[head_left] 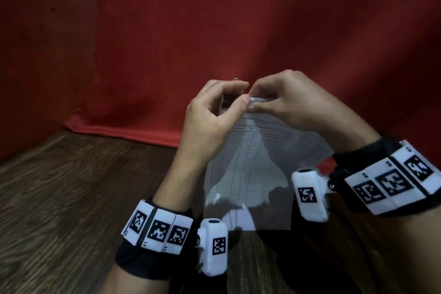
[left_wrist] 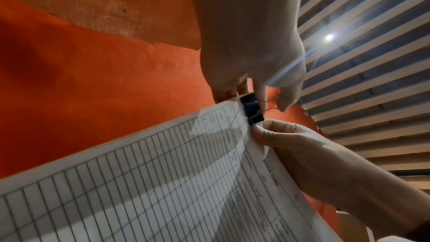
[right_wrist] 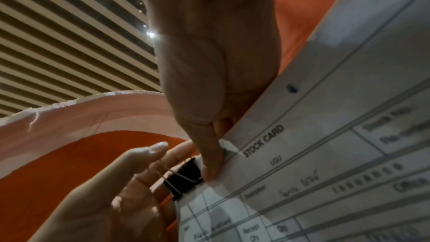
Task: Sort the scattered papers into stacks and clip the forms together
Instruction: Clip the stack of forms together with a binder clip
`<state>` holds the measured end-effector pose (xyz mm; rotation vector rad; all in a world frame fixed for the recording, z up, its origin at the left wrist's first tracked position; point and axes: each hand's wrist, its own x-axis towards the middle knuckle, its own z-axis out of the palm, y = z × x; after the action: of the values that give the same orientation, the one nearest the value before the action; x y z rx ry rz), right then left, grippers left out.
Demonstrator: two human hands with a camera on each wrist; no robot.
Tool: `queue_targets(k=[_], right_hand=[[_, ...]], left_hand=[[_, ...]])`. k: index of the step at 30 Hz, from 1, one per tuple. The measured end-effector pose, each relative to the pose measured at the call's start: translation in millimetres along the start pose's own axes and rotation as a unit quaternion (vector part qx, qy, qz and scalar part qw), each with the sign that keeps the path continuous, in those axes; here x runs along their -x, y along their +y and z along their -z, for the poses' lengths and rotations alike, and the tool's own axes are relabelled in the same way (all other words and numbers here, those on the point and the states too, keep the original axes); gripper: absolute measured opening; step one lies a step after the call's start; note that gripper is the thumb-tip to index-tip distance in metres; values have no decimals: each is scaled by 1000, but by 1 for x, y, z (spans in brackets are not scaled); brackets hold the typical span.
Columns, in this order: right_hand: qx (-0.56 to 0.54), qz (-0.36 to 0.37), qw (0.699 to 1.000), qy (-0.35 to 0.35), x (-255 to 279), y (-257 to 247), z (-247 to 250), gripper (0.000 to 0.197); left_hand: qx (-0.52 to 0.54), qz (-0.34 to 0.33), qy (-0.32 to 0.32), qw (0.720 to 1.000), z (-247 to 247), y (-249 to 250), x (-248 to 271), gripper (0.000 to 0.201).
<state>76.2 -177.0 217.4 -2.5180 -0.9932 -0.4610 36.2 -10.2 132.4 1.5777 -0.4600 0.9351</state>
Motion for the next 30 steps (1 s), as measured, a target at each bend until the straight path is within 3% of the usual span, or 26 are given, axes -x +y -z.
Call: queue_targets(k=[4, 6, 11, 14, 17, 21, 24, 26, 28, 29, 30], right_hand=[[8, -13, 1000, 17, 3, -3, 6, 11], [5, -12, 1000, 21, 5, -5, 9, 10], [-6, -9, 1000, 16, 8, -12, 9, 7], [-4, -18, 1000, 21, 8, -16, 12, 7], [-5, -18, 999, 36, 9, -18, 11, 8], [87, -3, 986, 141, 19, -2, -1, 34], [152, -66, 936, 310, 45, 37, -10, 78], [3, -138, 919, 369, 69, 66, -26, 108], [-277, -180, 888, 320, 88, 81, -47, 125], [-388, -187, 860, 274, 97, 87, -57, 122], [-455, -188, 838, 235, 105, 90, -64, 105]], left_hand=[[-73, 1, -121, 990, 11, 0, -1, 53], [-143, 15, -140, 980, 19, -4, -4, 59], [-176, 36, -119, 977, 28, -13, -9, 29], [-95, 44, -139, 985, 27, -13, -8, 23], [16, 44, -114, 992, 19, -12, -5, 14], [62, 51, -56, 995, 7, -22, -2, 11], [80, 48, -31, 995, 9, -28, -3, 9], [102, 53, -16, 993, 12, -29, -4, 12], [142, 59, 0, 988, 14, -24, -6, 17], [169, 64, 0, 984, 14, -20, -6, 18], [197, 71, -4, 978, 13, -15, -6, 17]])
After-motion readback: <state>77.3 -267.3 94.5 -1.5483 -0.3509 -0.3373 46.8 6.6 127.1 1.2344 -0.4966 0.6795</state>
